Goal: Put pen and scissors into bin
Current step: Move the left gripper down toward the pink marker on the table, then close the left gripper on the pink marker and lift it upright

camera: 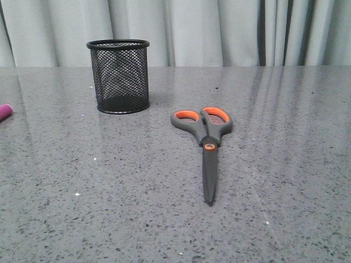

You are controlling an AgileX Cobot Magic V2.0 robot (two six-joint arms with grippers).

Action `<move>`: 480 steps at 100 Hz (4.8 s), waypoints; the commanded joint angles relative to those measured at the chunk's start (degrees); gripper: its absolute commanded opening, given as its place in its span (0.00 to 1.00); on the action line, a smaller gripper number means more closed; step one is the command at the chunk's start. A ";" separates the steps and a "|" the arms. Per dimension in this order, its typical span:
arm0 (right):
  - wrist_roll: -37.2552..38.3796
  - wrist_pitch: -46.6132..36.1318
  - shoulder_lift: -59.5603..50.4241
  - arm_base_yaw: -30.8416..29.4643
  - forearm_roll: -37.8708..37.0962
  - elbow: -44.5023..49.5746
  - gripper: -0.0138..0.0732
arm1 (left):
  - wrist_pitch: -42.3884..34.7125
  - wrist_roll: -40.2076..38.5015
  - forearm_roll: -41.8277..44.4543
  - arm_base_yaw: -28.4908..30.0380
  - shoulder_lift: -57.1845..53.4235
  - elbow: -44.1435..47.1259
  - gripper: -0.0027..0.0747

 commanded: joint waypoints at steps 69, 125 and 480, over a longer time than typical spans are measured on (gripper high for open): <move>-0.15 -1.63 -0.88 -0.32 -0.07 1.04 0.08 | -3.35 -0.67 -1.10 -0.03 -1.53 1.39 0.01; -0.15 -15.92 -0.88 -0.32 8.40 1.04 0.08 | -6.38 -0.67 -12.74 -0.03 -1.53 1.39 0.01; -3.28 -0.29 23.76 2.37 25.16 -23.62 0.57 | 3.28 -5.89 -5.23 -9.12 73.27 -64.18 0.01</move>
